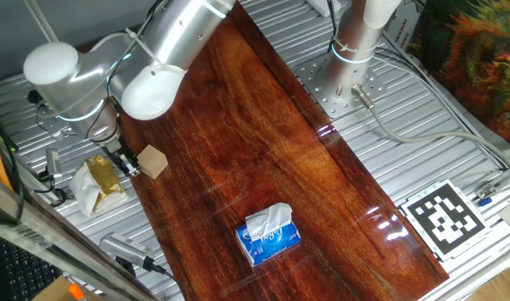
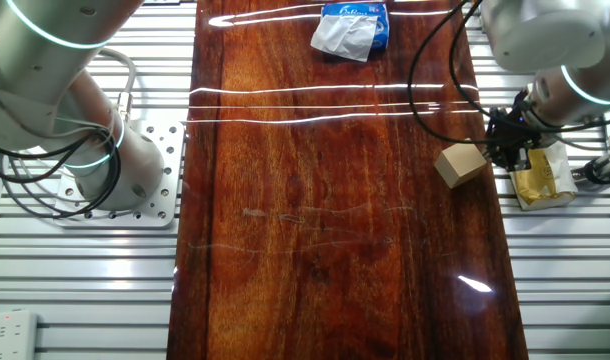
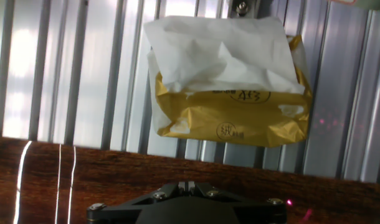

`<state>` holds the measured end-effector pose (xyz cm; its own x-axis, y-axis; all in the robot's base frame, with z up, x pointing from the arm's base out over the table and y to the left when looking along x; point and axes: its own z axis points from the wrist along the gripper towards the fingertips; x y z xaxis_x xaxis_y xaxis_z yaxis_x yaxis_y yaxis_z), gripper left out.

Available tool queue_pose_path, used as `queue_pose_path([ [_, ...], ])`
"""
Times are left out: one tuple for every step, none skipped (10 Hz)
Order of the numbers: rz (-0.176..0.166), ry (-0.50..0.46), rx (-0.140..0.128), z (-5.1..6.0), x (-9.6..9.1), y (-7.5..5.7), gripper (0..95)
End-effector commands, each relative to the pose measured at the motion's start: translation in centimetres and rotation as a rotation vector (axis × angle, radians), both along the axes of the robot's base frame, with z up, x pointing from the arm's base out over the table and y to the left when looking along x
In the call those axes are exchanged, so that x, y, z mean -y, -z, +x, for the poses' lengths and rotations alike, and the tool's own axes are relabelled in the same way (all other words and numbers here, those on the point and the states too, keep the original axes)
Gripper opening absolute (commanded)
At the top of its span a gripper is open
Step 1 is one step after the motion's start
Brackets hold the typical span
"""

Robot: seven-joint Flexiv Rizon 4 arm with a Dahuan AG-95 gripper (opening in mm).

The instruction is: Use the gripper to push the small block from left to right

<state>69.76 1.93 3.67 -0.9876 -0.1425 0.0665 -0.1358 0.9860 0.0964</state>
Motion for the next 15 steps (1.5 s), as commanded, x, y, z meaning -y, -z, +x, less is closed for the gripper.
queue_pose_path([
  [-0.004, 0.018, -0.023, 0.0, 0.1, 0.3, 0.0],
  [-0.005, 0.022, -0.029, -0.3, 0.2, 0.5, 0.0],
  [-0.008, 0.03, -0.034, -0.6, 0.4, 0.7, 0.0],
  [-0.01, 0.031, -0.038, -1.1, 0.6, 1.0, 0.0],
  [-0.01, 0.031, -0.038, -1.1, 0.6, 1.0, 0.0],
  [-0.014, 0.034, -0.044, -1.3, 0.8, 1.1, 0.0],
  [-0.013, 0.035, -0.042, -1.2, 1.0, 0.5, 0.0],
  [-0.021, 0.028, -0.057, -1.2, 1.3, 0.3, 0.0],
  [-0.019, 0.027, -0.056, -1.4, 1.6, 0.3, 0.0],
  [-0.023, 0.025, -0.055, -1.7, 1.8, 0.5, 0.0],
  [-0.024, 0.02, -0.054, -2.1, 2.3, 0.7, 0.0],
  [-0.02, 0.016, -0.057, -2.4, 2.7, 0.7, 0.0],
  [-0.025, 0.011, -0.053, -2.5, 3.1, 0.6, 0.0],
  [-0.026, 0.008, -0.056, -2.7, 3.3, 0.6, 0.0],
  [-0.023, 0.009, -0.055, -2.8, 3.4, 0.7, 0.0],
])
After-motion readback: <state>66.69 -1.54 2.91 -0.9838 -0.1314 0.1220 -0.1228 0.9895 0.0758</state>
